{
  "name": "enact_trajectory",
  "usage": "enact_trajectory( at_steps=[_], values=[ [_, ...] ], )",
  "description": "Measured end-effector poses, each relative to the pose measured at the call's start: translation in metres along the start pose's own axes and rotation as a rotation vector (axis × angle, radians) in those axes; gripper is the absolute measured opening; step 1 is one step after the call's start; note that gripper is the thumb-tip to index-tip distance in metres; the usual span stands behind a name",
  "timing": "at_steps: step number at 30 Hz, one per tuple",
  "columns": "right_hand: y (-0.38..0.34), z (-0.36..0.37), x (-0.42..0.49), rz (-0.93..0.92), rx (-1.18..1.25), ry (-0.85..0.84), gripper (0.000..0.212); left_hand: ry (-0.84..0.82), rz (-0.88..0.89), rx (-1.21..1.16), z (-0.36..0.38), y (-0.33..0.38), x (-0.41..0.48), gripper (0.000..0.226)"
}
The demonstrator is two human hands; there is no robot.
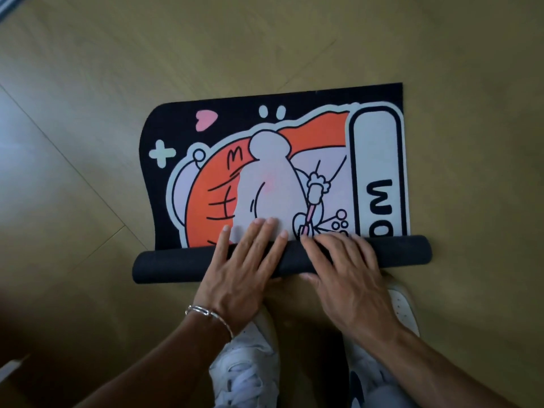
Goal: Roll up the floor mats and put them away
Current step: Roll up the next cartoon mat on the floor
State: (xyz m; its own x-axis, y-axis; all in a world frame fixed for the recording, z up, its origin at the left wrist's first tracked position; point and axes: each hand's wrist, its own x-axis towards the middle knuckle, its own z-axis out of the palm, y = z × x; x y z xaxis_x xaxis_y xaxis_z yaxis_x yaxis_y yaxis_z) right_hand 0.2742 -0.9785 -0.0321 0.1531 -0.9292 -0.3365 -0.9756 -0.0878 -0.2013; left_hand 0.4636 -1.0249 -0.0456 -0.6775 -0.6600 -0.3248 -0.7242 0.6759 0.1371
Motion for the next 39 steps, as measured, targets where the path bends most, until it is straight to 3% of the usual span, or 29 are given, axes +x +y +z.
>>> enact_trajectory(
  at_steps=[23, 33, 36, 39],
  values=[
    [0.017, -0.025, 0.095, 0.083, 0.008, 0.066, 0.066, 0.014, -0.137, 0.044, -0.03, -0.053, 0.079, 0.068],
    [0.029, -0.042, 0.134, 0.11, 0.029, 0.091, 0.073, -0.058, -0.315, 0.026, -0.058, -0.063, 0.102, 0.071],
    [0.029, -0.041, 0.135, 0.118, 0.034, 0.095, 0.073, 0.031, -0.216, -0.02, -0.05, -0.052, 0.079, 0.069],
    [0.027, -0.039, 0.133, 0.12, 0.024, 0.082, 0.072, -0.026, -0.156, -0.019, -0.035, -0.045, 0.061, 0.067]
  ],
)
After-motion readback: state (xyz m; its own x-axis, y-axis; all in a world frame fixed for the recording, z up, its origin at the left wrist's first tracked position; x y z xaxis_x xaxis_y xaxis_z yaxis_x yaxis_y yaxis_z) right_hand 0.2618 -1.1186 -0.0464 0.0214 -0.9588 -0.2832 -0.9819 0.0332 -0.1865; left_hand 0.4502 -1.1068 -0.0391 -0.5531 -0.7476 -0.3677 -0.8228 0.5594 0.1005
